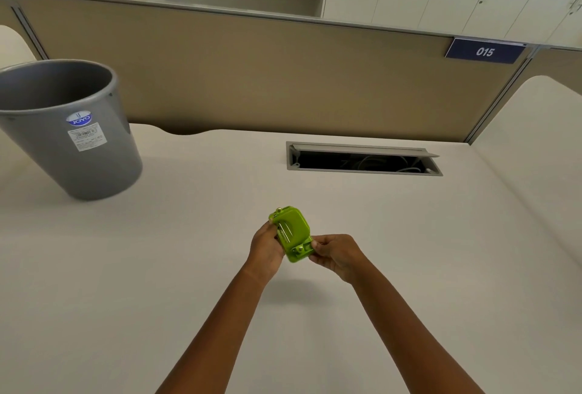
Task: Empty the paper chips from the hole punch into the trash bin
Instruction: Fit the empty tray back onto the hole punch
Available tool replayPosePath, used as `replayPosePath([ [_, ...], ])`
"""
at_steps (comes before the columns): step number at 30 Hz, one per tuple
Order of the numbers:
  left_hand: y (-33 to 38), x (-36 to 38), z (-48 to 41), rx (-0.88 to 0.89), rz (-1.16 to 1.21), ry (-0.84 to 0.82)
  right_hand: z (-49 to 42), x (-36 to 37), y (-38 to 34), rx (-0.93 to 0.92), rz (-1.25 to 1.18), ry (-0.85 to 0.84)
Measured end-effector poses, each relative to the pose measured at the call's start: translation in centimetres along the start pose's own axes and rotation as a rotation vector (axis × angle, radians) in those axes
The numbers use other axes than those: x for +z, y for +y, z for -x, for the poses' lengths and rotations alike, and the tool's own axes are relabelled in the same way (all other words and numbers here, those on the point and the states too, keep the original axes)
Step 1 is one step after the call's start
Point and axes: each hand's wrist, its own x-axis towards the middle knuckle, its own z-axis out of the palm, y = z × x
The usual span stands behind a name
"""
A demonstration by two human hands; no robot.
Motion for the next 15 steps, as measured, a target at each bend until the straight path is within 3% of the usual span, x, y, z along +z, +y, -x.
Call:
replayPosePath([
  [6,-1.2,-0.1,0.9,-0.114,-0.141,-0.061,0.0,-0.3,0.0,-0.059,-0.007,0.029],
  [10,-0.8,-0.1,0.8,-0.125,-0.229,-0.043,0.4,-1.1,-0.9,-0.044,0.061,-0.094],
  [15,0.0,0.6,0.9,-0.069,-0.568,-0.125,0.3,-1.2,-1.5,-0.013,0.021,-0.210],
])
